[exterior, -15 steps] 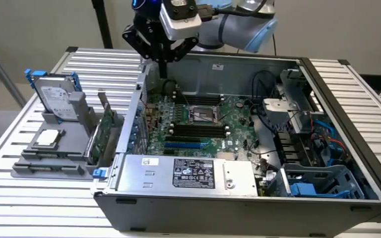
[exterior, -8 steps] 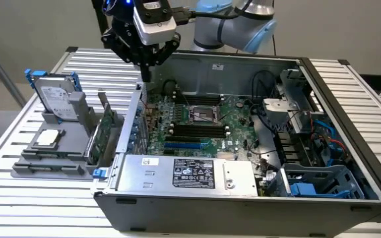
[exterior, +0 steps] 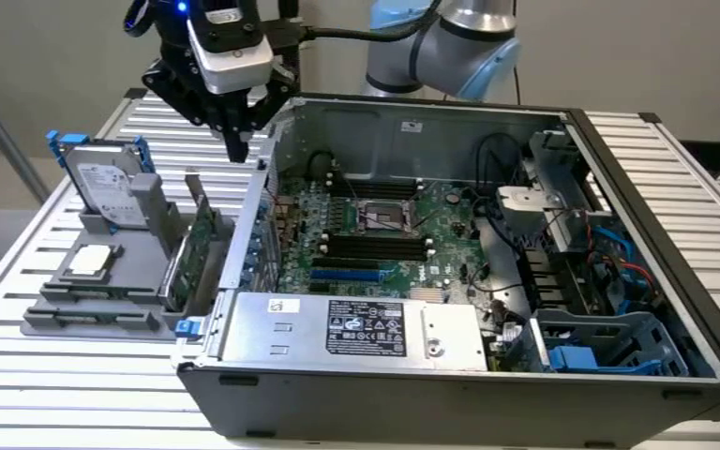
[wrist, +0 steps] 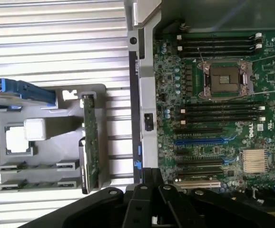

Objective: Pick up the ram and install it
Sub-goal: 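Reach for the ram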

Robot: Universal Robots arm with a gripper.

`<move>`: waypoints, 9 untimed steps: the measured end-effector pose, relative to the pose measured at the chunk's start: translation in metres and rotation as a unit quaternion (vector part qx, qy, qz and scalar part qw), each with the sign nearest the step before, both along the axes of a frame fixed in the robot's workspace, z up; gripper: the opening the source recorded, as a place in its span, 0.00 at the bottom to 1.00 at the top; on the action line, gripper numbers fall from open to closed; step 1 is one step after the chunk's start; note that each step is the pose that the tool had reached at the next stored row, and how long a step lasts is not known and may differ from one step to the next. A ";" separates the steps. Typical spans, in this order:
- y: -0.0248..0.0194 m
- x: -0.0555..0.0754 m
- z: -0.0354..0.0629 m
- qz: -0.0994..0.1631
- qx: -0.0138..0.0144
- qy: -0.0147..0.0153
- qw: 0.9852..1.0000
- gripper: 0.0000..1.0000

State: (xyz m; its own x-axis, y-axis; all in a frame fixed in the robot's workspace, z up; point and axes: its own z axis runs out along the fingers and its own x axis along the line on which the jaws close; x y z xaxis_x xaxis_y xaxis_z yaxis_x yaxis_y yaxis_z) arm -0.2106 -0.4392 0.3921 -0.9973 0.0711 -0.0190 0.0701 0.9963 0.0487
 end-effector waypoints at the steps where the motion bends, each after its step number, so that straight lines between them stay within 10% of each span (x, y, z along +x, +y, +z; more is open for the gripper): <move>1: -0.0012 -0.004 -0.0001 0.000 0.000 0.000 1.000 0.00; 9: -0.0082 -0.041 -0.0021 0.000 0.000 0.000 1.000 0.00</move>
